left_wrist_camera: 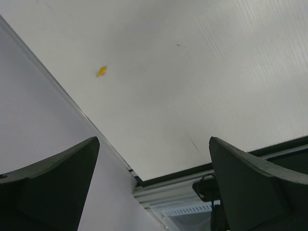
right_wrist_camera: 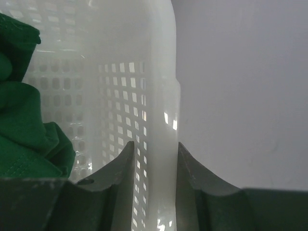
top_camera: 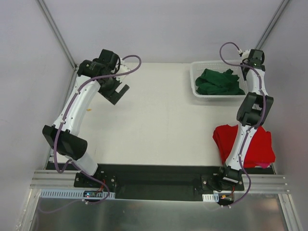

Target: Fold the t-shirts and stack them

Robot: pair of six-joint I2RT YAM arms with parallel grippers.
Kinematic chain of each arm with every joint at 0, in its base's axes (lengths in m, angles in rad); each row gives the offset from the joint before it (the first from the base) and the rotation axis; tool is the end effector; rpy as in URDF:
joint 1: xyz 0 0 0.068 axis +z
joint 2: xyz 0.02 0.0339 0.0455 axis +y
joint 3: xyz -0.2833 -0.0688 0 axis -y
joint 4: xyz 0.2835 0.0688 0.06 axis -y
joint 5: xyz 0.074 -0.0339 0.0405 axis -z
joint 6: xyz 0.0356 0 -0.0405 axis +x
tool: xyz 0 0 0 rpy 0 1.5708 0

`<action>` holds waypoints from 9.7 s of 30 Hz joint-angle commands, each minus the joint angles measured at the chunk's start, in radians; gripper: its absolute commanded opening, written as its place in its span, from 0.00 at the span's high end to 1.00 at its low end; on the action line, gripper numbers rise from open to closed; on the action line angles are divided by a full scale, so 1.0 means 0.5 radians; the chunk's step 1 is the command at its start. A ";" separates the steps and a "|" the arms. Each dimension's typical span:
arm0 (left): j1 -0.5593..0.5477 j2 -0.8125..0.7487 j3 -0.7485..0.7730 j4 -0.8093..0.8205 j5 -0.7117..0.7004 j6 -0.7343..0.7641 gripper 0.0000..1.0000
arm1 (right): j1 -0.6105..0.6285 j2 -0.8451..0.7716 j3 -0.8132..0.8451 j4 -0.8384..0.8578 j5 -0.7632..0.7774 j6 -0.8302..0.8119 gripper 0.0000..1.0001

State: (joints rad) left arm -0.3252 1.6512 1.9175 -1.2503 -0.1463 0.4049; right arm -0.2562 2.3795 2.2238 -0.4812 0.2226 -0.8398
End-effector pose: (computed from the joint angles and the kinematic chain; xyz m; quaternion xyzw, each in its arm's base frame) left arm 0.3437 -0.1104 0.4374 0.3211 0.8993 0.0814 0.2854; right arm 0.5801 -0.1601 0.2598 -0.2074 0.8643 -0.3177 0.3302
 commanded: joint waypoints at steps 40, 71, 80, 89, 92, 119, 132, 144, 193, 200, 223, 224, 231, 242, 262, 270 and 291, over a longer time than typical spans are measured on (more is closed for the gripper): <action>-0.291 0.137 0.132 -0.009 0.109 -0.049 0.01 | 0.205 -1.019 -0.827 -1.182 -1.065 -1.125 0.04; -0.313 0.183 0.172 -0.055 0.007 -0.037 0.01 | 0.331 -0.737 -1.177 -0.007 -0.382 -2.299 0.86; -0.337 0.226 0.224 -0.058 -0.005 -0.040 0.00 | 0.331 -0.654 -1.116 0.107 -0.307 -2.379 0.99; -0.359 0.238 0.236 -0.064 -0.036 -0.031 0.01 | 0.331 -0.596 -1.107 0.174 -0.234 -2.342 0.99; -0.362 0.235 0.239 -0.070 -0.033 -0.031 0.01 | 0.328 -0.541 -1.073 0.214 -0.185 -2.324 0.99; -0.368 0.263 0.279 -0.070 -0.011 -0.031 0.01 | 0.310 -0.448 -0.966 0.131 -0.006 -2.045 0.98; -0.371 0.281 0.310 -0.073 -0.026 -0.024 0.01 | 0.282 -0.353 -0.834 0.131 0.021 -2.094 0.98; -0.374 0.296 0.319 -0.073 -0.039 -0.012 0.01 | 0.310 -0.525 -0.797 -0.086 -0.025 -1.825 0.04; -0.457 0.382 0.377 -0.070 -0.134 0.019 0.01 | 0.620 -0.402 -0.208 0.570 0.159 -0.112 0.22; -0.460 0.407 0.405 -0.073 -0.112 0.022 0.01 | 0.614 -0.442 -0.201 0.649 0.116 -0.097 0.22; -0.466 0.444 0.417 -0.067 -0.106 0.022 0.01 | 0.626 -0.176 -0.205 0.508 -0.089 0.014 0.22; -0.469 0.447 0.420 -0.067 -0.106 0.019 0.01 | 0.626 -0.169 -0.199 0.514 -0.086 0.005 0.22; -0.491 0.462 0.429 -0.070 -0.118 0.025 0.01 | 0.623 -0.068 -0.183 0.726 0.049 -0.149 0.22; -0.512 0.468 0.423 -0.070 -0.140 0.028 0.01 | 0.626 0.036 -0.146 0.953 0.168 -0.290 0.21; -0.528 0.480 0.417 -0.067 -0.131 0.031 0.01 | 0.604 0.027 -0.202 1.195 0.411 -0.486 0.99; -0.531 0.474 0.448 -0.040 -0.125 0.058 0.01 | 0.565 -0.383 -0.189 1.496 0.396 -0.575 0.99; -0.528 -0.123 -0.082 0.291 0.115 0.166 0.01 | 1.076 -1.941 -1.289 2.705 -0.678 -0.842 0.99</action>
State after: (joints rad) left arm -0.5774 1.7233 2.0159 -1.1744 -0.1566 0.4641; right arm 0.1993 1.5311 1.7332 0.8051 -0.0174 -1.2617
